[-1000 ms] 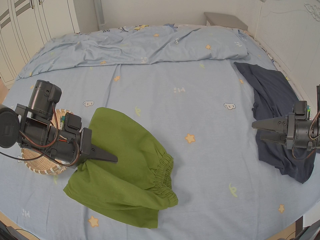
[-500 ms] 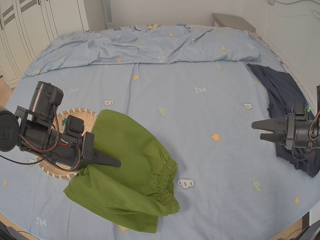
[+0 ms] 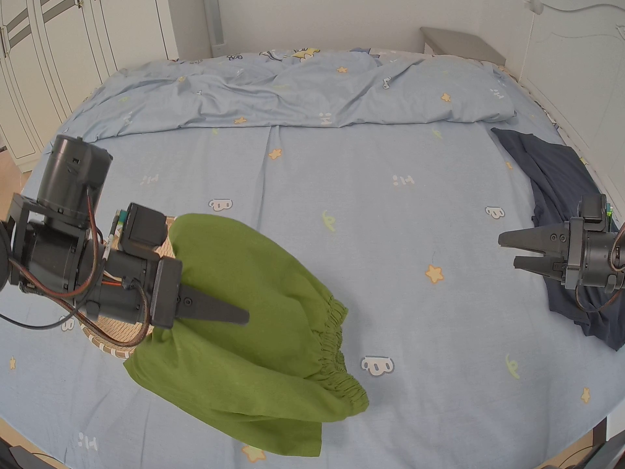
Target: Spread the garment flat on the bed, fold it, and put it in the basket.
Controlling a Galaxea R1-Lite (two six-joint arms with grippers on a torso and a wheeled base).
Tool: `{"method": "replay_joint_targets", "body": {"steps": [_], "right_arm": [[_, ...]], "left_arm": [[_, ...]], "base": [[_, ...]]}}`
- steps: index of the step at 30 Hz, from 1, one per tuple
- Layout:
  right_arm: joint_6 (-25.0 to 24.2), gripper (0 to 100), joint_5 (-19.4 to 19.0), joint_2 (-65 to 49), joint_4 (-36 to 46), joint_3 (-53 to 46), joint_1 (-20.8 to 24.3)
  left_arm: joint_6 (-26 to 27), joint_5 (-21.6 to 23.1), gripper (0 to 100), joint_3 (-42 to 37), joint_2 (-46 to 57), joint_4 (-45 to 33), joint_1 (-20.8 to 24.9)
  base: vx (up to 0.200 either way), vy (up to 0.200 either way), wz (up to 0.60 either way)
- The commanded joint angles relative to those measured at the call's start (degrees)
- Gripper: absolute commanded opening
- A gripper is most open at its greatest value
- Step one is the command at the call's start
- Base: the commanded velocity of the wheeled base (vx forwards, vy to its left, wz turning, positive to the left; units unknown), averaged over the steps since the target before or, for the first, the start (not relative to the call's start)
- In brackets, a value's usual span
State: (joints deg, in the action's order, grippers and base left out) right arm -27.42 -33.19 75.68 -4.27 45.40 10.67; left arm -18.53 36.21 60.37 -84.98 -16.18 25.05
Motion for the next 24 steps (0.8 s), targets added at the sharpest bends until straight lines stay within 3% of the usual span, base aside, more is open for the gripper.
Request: {"method": "replay_joint_targets", "body": {"steps": [1,8,18,24], "right_arm": [[0.0,100,0.0,-0.4,0.0,-0.1,0.2],[-0.1,100,0.0,-1.4,0.0,0.0,-0.3],[-0.1,100,0.0,-2.9,0.0,0.1,-0.3],[-0.1,100,0.0,-2.9,0.1,0.1,-0.3]], "left_arm": [[4.1,-0.2,0,6.9,0.2,-3.2,-1.8],[11.4,-0.3,0,9.8,0.3,-1.6,-9.3],[10.1,0.6,0,9.0,0.3,13.6,-23.6],[8.2,0.8,0,7.1,-4.4,15.9,-26.5]], "base": [[0.0,0.0,0.0],[0.0,0.0,0.0],[0.0,0.0,0.0],[0.0,0.0,0.0]]}}
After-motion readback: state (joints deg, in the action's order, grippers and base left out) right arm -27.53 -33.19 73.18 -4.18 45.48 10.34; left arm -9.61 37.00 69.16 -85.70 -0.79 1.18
